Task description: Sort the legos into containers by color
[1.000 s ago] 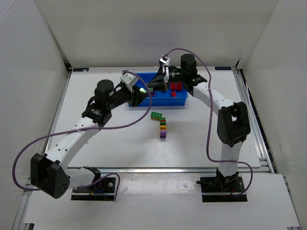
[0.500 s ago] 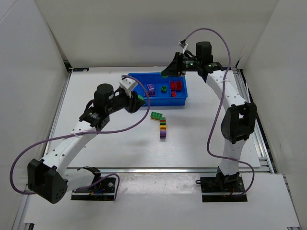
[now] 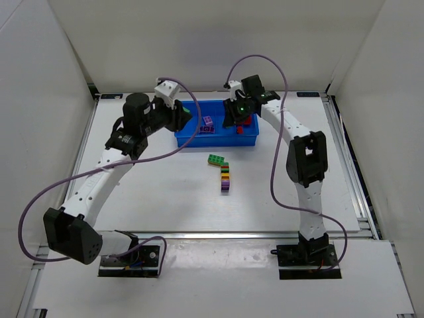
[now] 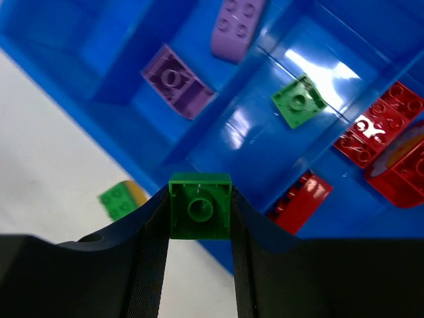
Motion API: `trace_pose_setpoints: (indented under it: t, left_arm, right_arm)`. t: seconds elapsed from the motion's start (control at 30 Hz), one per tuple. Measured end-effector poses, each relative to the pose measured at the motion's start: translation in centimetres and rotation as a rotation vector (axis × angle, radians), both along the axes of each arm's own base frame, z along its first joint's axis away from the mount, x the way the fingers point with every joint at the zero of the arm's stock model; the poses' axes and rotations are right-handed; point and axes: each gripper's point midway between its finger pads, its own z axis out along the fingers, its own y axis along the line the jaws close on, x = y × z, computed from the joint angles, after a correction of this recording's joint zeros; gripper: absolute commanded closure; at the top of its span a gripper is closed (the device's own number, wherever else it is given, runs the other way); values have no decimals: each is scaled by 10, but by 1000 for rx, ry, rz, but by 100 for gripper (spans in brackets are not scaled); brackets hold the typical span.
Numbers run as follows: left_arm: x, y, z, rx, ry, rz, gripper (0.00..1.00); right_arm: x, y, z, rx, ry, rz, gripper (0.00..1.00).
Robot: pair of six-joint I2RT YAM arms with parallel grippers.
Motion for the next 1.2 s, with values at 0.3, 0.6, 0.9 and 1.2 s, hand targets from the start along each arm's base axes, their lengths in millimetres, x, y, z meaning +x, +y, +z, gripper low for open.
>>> trace_pose_setpoints:
  t: [0.3, 0.6, 0.9, 1.2]
  left_arm:
    - [16, 5, 0, 3, 26, 29, 86]
    - [33, 3, -12, -13, 75, 44, 86]
    - [91, -28, -24, -71, 164, -12, 87]
    - [131, -83, -82, -20, 284, -92, 82]
  right_arm:
    - [22, -8, -27, -92, -37, -23, 51]
    - [29, -6, -39, -113, -53, -11, 23]
    - [11, -23, -5, -66, -59, -31, 23]
    - [-58, -90, 124, 2, -285, -23, 22]
